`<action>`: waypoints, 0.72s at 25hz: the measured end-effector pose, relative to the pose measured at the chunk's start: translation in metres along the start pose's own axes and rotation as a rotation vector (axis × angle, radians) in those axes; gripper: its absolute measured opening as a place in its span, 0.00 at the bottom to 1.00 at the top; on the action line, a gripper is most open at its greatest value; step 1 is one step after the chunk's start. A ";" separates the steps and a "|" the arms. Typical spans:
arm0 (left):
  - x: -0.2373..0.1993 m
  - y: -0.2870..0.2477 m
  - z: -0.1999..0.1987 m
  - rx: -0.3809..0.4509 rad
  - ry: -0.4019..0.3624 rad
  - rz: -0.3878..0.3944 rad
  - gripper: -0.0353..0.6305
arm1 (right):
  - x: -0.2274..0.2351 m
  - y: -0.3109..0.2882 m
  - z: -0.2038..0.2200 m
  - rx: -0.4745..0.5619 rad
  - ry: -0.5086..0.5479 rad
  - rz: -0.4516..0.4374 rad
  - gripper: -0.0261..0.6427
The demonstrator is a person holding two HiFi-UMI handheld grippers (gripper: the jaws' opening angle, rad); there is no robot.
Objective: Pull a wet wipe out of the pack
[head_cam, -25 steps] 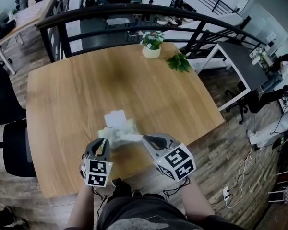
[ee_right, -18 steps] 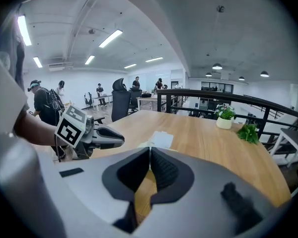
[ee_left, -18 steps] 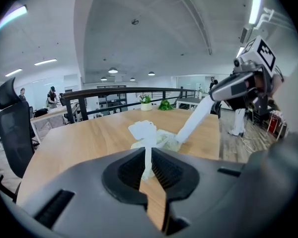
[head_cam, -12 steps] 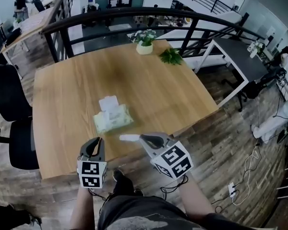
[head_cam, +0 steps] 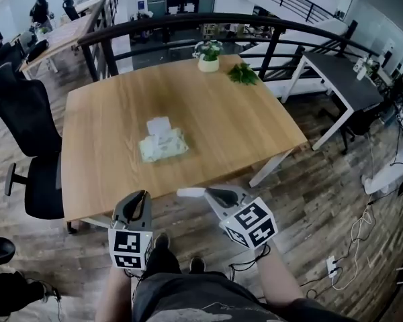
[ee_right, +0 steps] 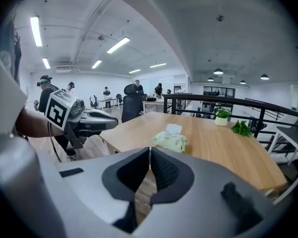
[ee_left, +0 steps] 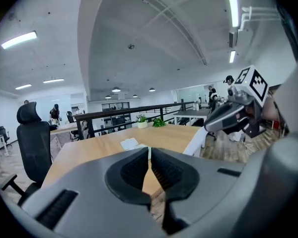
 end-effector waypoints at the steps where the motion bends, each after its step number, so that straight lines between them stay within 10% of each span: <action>1: 0.001 0.009 -0.001 0.007 0.019 0.003 0.09 | -0.004 0.004 0.002 0.001 -0.003 0.000 0.08; 18: -0.044 0.103 0.046 0.005 0.105 0.164 0.09 | -0.126 -0.017 0.010 -0.056 -0.045 0.059 0.08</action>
Point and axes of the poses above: the fingertips, and each gripper's own axes: y backward along the fingers, x to its right, z out of its underside, the point moved 7 cm from there along y, backward along the fingers, and after that the axes turned 5 degrees about -y, right-handed, at the moved point
